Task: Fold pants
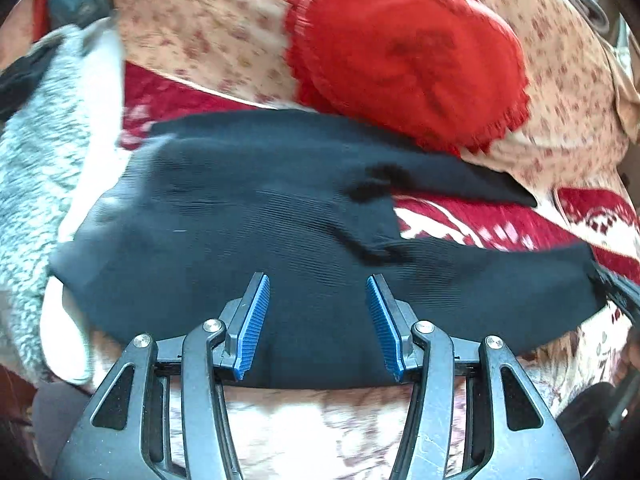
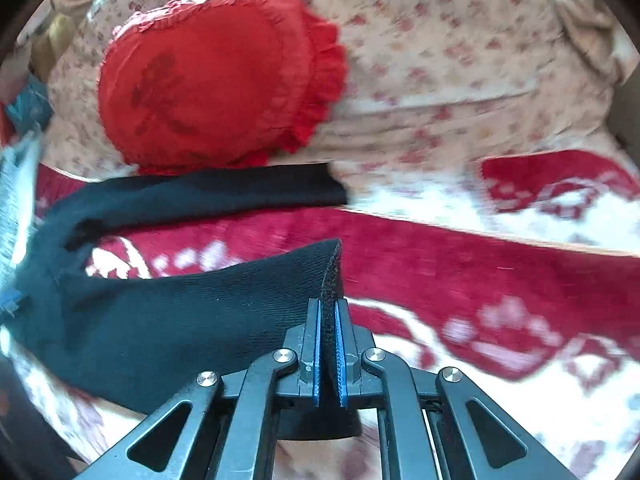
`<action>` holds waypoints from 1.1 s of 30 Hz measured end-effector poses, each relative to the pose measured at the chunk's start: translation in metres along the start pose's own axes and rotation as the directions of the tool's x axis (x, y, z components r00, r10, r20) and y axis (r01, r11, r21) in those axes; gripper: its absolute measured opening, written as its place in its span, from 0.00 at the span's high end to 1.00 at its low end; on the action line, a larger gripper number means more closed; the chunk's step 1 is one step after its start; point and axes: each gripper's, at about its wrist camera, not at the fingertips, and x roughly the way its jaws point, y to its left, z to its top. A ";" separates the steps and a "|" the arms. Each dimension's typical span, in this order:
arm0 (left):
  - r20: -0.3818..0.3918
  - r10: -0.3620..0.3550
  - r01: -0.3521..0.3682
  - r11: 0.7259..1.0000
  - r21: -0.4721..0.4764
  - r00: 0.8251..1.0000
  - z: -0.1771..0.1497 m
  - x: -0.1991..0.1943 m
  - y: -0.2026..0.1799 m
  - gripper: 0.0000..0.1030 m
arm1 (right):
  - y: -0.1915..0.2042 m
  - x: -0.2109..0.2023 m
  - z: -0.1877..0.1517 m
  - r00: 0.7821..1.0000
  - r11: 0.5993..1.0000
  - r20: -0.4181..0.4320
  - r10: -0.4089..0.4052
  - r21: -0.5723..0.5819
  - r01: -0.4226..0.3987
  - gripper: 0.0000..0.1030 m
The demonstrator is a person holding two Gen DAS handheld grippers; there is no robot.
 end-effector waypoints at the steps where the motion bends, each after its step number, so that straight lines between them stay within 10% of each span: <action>1: 0.002 0.015 -0.015 1.000 -0.012 1.000 -0.003 0.000 0.007 0.51 | -0.005 -0.005 -0.005 1.000 1.000 -0.019 -0.017 0.000 0.017 0.95; 6: -0.079 0.056 -0.059 0.997 -0.039 0.995 -0.022 0.026 0.027 0.51 | -0.017 0.021 -0.030 0.972 0.981 -0.142 -0.189 -0.076 0.180 0.97; 9: -0.054 0.085 -0.085 0.996 -0.001 0.995 -0.026 0.024 0.021 0.51 | -0.025 0.011 -0.029 0.992 0.998 -0.124 -0.021 0.064 0.029 0.97; 13: -0.043 0.067 -0.068 0.998 -0.007 0.997 -0.024 0.021 0.019 0.51 | -0.002 -0.015 -0.014 1.000 1.000 -0.027 -0.003 0.012 0.003 0.94; 20: -0.026 0.098 -0.098 0.995 -0.011 0.995 -0.012 0.019 0.026 0.51 | 0.085 -0.008 -0.002 0.960 0.959 -0.026 0.279 -0.048 -0.280 0.69; 33: -0.053 0.122 -0.123 0.992 -0.028 0.991 0.006 0.048 0.049 0.51 | 0.192 0.047 -0.001 0.935 0.911 -0.113 0.338 -0.211 -0.354 0.69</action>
